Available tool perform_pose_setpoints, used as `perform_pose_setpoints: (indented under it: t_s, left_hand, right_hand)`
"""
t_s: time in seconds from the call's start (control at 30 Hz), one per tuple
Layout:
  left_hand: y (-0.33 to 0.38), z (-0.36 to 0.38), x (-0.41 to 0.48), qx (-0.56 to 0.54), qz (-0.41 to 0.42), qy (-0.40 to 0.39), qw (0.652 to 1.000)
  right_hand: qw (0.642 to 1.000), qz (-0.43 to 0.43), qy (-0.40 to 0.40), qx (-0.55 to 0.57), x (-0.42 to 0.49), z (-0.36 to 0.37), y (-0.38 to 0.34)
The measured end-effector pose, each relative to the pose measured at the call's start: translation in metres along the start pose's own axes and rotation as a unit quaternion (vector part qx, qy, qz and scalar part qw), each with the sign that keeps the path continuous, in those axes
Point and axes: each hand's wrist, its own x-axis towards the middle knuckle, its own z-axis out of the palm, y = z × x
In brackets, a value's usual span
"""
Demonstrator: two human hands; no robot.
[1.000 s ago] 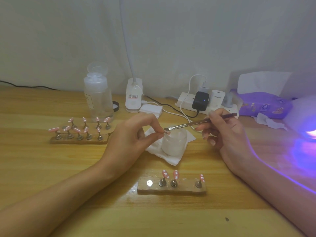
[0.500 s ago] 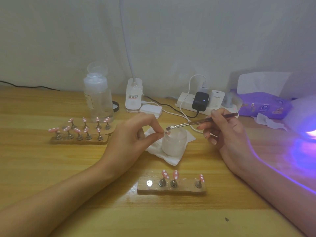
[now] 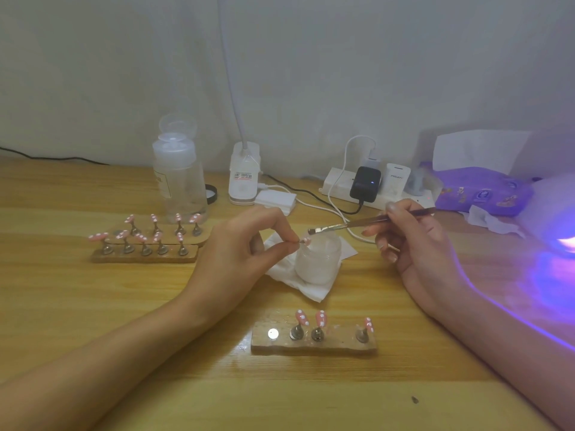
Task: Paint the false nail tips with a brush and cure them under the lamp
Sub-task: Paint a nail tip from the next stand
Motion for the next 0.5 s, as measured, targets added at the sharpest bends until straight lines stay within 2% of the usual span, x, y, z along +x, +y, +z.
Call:
perform_pose_setpoints:
  t_s: [0.13, 0.27, 0.4, 0.5]
  left_hand:
    - [0.0002, -0.0004, 0.0001, -0.001, 0.001, -0.002, 1.000]
    - [0.0017, -0.0005, -0.0003, -0.004, -0.001, -0.002, 1.000]
    - [0.0011, -0.0001, -0.0004, -0.009, -0.006, -0.003, 1.000]
    - [0.0013, 0.0001, -0.0001, -0.012, -0.006, -0.003, 1.000]
  right_hand:
    - [1.000, -0.005, -0.026, -0.010, -0.0022, 0.0025, -0.0006]
    - [1.000, -0.003, 0.001, 0.006, -0.0011, 0.0003, -0.0008]
    - [0.999, -0.006, -0.029, -0.019, -0.0023, 0.0037, -0.0015]
    - [1.000, 0.006, -0.001, -0.008, -0.0012, 0.0016, -0.0014]
